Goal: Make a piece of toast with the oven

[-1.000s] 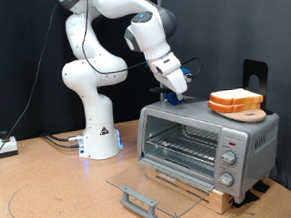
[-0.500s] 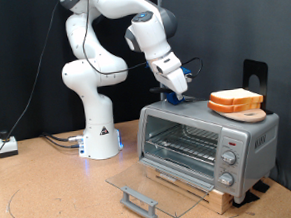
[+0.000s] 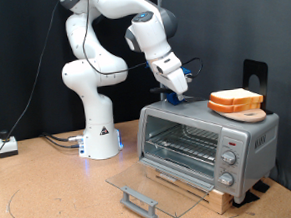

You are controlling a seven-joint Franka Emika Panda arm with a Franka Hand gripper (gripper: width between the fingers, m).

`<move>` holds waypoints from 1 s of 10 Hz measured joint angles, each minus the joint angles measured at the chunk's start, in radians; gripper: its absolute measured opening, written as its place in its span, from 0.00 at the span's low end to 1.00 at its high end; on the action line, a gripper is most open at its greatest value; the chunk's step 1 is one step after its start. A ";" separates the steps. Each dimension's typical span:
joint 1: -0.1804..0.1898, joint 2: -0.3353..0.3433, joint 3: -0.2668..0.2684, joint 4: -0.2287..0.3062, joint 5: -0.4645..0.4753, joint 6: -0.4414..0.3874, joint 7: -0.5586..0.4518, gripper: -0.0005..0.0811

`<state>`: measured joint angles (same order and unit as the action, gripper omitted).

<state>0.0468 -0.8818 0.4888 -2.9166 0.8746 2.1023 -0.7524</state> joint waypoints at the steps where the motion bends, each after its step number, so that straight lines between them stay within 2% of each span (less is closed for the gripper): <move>1: 0.000 0.004 0.003 0.000 0.000 0.008 -0.014 0.88; 2: 0.000 0.011 0.005 0.000 0.000 0.021 -0.039 0.88; 3: 0.000 0.019 0.005 0.000 0.000 0.033 -0.067 0.97; 4: 0.000 0.025 0.005 0.002 0.000 0.039 -0.085 0.99; 10: -0.009 0.046 0.005 0.011 -0.004 0.038 -0.087 0.99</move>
<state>0.0376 -0.8360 0.4936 -2.9056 0.8708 2.1400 -0.8392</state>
